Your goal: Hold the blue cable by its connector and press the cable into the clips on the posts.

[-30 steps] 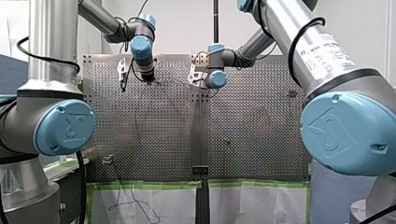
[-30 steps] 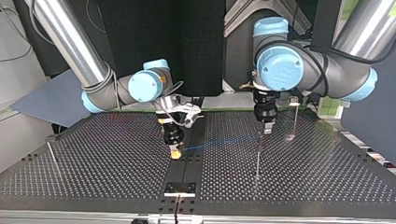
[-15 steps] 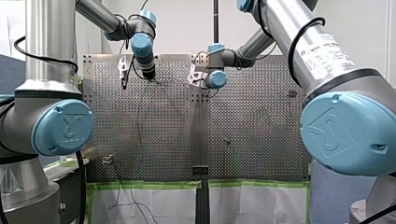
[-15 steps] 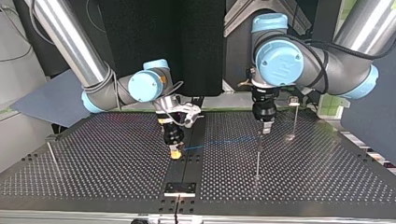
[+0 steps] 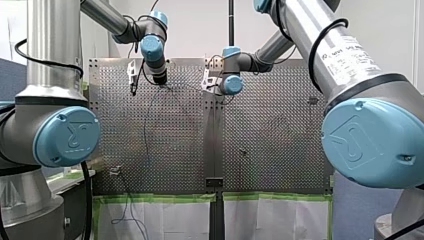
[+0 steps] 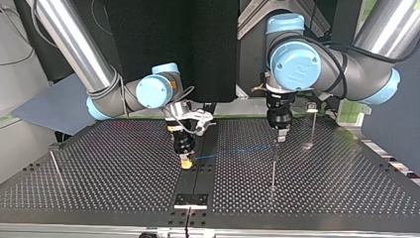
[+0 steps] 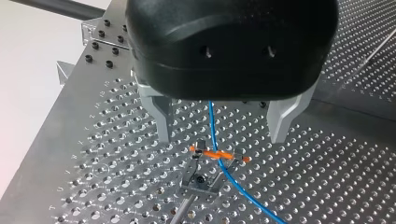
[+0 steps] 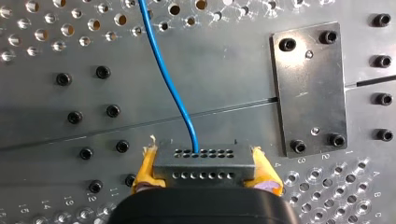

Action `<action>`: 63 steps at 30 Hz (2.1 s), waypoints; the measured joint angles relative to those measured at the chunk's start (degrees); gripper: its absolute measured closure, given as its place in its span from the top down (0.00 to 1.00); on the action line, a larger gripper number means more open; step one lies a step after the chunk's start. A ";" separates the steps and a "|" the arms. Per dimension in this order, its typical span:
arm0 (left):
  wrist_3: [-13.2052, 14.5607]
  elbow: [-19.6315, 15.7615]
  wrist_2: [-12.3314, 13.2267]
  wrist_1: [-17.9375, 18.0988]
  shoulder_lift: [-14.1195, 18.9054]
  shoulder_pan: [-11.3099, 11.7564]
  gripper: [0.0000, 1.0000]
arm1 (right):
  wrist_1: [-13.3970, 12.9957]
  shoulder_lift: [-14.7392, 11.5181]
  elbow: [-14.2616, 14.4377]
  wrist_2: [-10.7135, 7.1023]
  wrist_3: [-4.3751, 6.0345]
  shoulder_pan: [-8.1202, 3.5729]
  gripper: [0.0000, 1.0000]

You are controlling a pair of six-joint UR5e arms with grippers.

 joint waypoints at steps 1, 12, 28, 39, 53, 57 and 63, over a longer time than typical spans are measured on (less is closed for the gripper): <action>0.00 0.00 0.00 0.02 0.00 0.00 1.00 | 0.01 0.00 0.00 0.00 0.00 0.01 0.00; 0.03 -0.01 0.00 0.07 0.00 0.01 1.00 | 0.03 0.00 0.00 -0.03 0.00 0.03 0.00; 0.23 -0.05 0.00 0.25 0.00 -0.29 1.00 | 0.02 0.01 0.00 -0.07 0.05 0.04 0.00; 2.84 -0.06 0.63 2.45 0.00 -1.31 1.00 | 0.03 0.02 -0.01 -0.08 0.26 0.09 0.00; 6.29 -0.03 0.92 8.37 -1.49 -2.60 1.00 | -0.16 0.14 -0.02 -0.01 0.26 0.02 0.00; 5.98 0.01 0.72 9.42 -3.08 -2.95 1.00 | -0.28 0.18 -0.03 0.01 0.21 0.01 0.00; 4.64 0.02 0.76 11.63 -4.05 -3.04 1.00 | -0.32 0.24 -0.03 -0.06 0.03 0.04 0.00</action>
